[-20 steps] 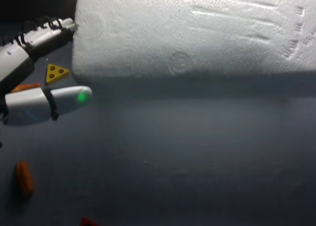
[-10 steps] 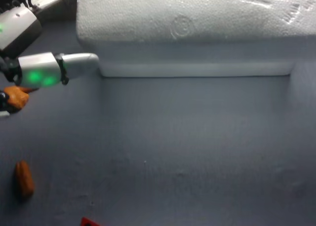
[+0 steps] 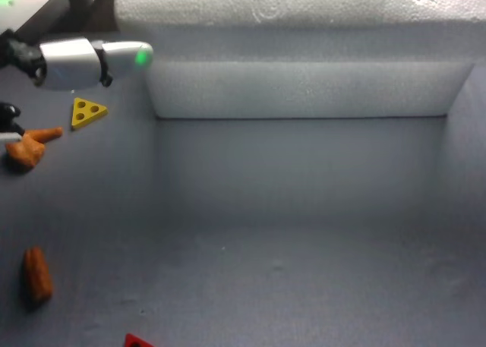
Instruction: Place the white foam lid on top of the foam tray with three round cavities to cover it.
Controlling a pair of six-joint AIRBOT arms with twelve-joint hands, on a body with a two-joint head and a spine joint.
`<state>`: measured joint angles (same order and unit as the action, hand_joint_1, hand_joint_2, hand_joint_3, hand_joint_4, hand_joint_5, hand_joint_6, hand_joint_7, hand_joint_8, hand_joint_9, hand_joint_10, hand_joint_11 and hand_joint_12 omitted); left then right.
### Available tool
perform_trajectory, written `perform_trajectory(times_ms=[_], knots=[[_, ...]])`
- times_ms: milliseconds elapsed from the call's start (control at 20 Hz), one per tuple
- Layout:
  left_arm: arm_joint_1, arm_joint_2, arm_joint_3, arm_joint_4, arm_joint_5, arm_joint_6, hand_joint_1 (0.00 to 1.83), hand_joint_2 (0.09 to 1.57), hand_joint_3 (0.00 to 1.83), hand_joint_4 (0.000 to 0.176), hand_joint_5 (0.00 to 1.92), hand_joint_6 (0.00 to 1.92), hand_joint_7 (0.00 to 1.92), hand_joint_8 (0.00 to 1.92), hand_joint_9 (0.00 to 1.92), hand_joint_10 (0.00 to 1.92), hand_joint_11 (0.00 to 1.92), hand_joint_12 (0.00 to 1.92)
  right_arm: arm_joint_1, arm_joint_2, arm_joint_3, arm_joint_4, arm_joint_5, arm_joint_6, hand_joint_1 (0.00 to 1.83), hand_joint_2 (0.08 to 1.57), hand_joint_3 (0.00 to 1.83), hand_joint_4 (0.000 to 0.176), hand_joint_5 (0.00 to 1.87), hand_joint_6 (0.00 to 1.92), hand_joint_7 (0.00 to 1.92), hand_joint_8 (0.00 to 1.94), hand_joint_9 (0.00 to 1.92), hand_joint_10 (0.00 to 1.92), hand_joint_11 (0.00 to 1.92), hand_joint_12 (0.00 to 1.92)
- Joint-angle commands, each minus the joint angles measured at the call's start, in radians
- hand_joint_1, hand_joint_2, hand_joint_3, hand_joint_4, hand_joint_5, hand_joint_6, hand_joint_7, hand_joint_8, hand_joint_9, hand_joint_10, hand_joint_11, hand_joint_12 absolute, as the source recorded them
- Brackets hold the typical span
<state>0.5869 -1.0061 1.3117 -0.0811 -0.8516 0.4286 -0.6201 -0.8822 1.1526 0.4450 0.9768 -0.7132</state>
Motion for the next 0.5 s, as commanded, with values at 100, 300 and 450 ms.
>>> perform_trajectory(times_ms=[100, 300, 450], knots=[[-0.051, -0.048, 0.032, 0.097, -0.099, -0.03, 0.58, 1.04, 0.0, 0.0, 0.36, 0.01, 0.19, 0.0, 0.12, 0.03, 0.0, 1.31, 0.048, -0.024, 0.022, -0.129, 0.066, -0.004, 0.62, 1.21, 0.0, 0.0, 0.17, 0.37, 0.44, 0.12, 0.06, 0.98, 0.0, 1.81], [-0.095, -0.077, 0.068, 0.107, -0.058, -0.032, 0.58, 1.06, 0.0, 0.0, 0.35, 0.0, 0.17, 0.0, 0.16, 0.04, 0.0, 1.39, 0.094, -0.048, 0.061, -0.129, 0.021, -0.013, 0.59, 1.22, 0.0, 0.0, 0.0, 0.21, 0.08, 0.52, 0.0, 0.93, 0.0, 1.85], [-0.116, -0.1, 0.095, 0.099, -0.036, -0.034, 0.56, 1.08, 0.01, 0.0, 0.33, 0.0, 0.14, 0.0, 0.15, 0.03, 0.0, 1.35, 0.122, -0.067, 0.089, -0.129, -0.02, -0.022, 0.58, 1.18, 0.0, 0.0, 0.0, 0.0, 0.1, 0.12, 0.03, 0.24, 0.0, 1.66]])
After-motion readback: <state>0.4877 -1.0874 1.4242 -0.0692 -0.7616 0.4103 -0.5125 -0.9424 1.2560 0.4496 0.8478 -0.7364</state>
